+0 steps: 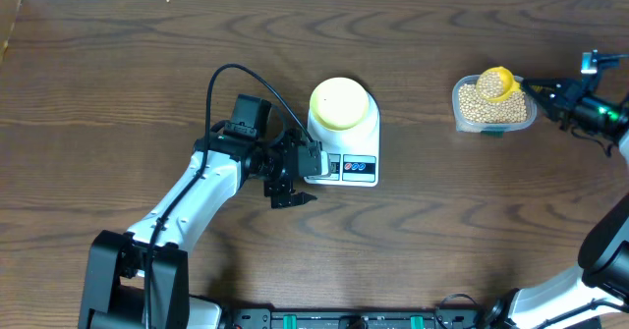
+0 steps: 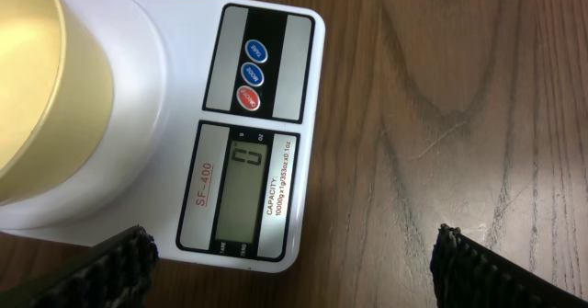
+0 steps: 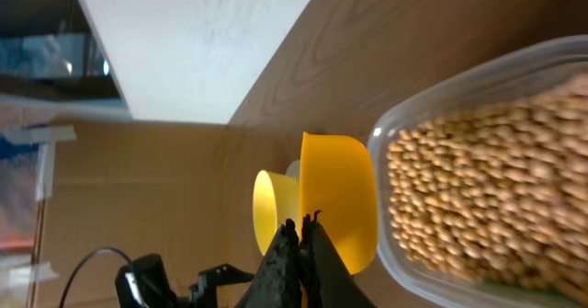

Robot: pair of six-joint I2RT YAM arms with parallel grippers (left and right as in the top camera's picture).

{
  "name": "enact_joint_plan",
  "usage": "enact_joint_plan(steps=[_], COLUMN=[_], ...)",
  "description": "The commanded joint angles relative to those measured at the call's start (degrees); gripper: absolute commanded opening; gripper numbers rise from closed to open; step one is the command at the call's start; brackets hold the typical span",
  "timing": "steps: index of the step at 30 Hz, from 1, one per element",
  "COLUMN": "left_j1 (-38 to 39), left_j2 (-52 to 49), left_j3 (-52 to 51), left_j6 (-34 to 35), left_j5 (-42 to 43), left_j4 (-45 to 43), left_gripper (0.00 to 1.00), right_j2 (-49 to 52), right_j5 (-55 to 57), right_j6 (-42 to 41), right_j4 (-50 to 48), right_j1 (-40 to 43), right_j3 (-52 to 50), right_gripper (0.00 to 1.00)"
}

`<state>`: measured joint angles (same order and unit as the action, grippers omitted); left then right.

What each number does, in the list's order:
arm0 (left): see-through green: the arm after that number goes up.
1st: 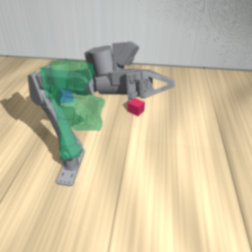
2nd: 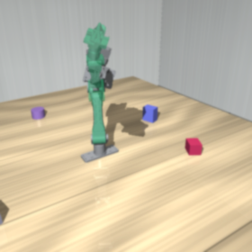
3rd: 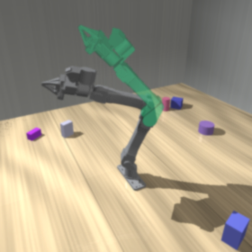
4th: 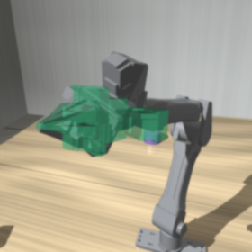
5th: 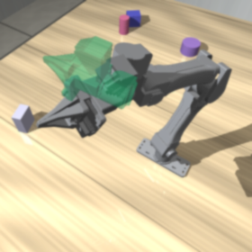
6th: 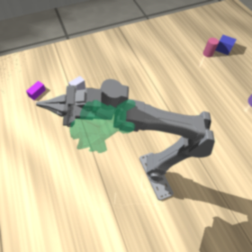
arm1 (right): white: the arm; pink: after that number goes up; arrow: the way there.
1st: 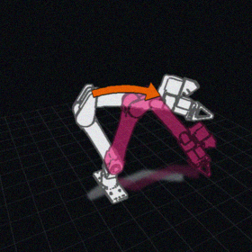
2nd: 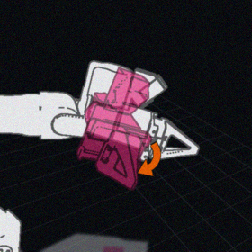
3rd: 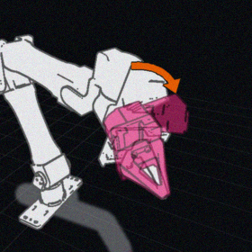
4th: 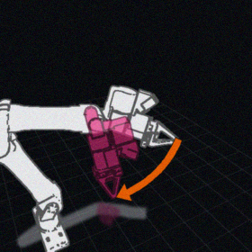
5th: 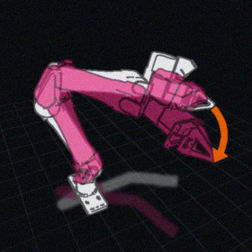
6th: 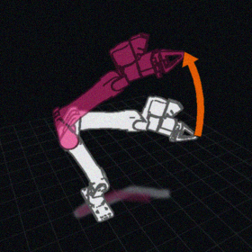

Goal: Scoop item into bowl and weigh 50g on scale
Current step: 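Carry the loaded scoop left with the right gripper over the yellow bowl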

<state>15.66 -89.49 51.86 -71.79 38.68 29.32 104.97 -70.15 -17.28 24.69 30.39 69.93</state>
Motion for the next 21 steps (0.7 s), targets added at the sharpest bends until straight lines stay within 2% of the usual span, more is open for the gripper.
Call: enact_joint_plan(steps=[1,12,21], left_j1=[0.13,0.13,0.13], left_j2=[-0.15,-0.15,-0.15], left_j3=[-0.70,-0.70,-0.70], left_j6=[0.70,0.70,0.70], left_j5=[0.74,0.74,0.74], left_j4=[-0.04,-0.04,-0.04], left_gripper=[0.98,0.98,0.98], right_j2=[0.17,0.17,0.17], right_j5=[-3.78,-3.96,-3.96], right_j6=[-1.49,-8.46,-15.67], right_j4=[-1.57,-8.35,-17.90], right_j1=[-2.40,-11.56,-22.73], right_j3=[-0.20,-0.20,-0.20], right_gripper=[0.01,0.01,0.01])
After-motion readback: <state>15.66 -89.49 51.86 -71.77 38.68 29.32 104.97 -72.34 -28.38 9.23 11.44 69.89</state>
